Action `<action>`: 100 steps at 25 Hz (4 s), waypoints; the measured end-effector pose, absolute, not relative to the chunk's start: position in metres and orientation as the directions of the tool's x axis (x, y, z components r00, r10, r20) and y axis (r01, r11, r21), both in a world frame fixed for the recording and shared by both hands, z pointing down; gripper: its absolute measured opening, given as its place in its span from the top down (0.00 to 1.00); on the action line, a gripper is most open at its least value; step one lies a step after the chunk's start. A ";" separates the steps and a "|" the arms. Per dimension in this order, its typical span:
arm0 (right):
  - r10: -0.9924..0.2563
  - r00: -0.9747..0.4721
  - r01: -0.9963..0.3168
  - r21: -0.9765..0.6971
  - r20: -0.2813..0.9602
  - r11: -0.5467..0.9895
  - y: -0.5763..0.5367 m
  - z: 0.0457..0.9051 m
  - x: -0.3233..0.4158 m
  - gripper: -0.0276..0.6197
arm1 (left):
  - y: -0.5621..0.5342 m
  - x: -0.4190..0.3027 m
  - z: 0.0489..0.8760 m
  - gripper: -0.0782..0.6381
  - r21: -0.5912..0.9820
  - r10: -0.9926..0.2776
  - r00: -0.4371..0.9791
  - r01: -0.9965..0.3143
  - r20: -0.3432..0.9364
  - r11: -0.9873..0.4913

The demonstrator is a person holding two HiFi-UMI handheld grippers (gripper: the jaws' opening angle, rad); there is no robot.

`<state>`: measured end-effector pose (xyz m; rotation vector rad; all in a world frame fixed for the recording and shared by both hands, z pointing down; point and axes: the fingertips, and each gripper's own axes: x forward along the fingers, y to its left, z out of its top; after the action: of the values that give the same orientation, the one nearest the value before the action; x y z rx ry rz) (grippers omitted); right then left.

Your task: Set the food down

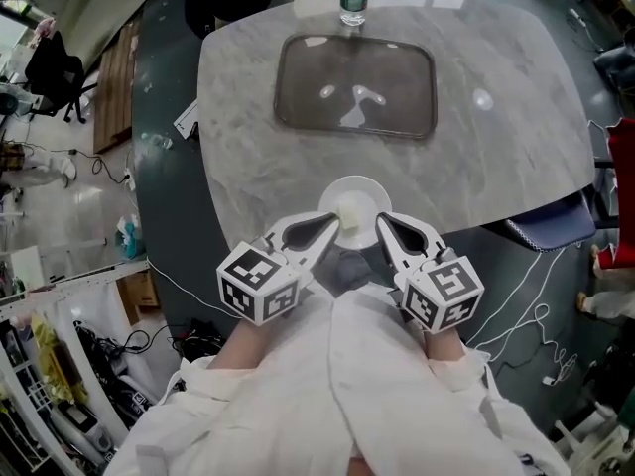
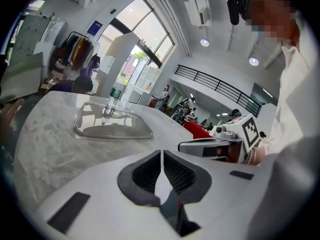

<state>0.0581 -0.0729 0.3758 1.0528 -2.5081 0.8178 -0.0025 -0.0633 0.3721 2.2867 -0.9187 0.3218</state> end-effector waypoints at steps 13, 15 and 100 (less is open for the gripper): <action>-0.559 -0.639 -0.769 -0.425 0.529 0.477 -0.070 0.411 0.069 0.95 | -0.066 -0.024 0.422 0.85 0.514 -0.496 0.694 -0.720 0.522 -0.466; -0.557 -0.632 -0.775 -0.428 0.539 0.465 -0.067 0.417 0.071 0.95 | -0.066 -0.027 0.429 0.85 0.510 -0.494 0.687 -0.726 0.533 -0.461; -0.466 -0.533 -0.841 -0.502 0.706 0.202 -0.044 0.519 0.094 0.86 | -0.038 -0.032 0.521 0.78 0.644 -0.377 0.641 -0.752 0.668 -0.138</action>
<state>0.0937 -0.0443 0.5185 1.2188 -2.0835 1.2711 -0.0316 -0.0379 0.5206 1.7496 -0.9182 0.4213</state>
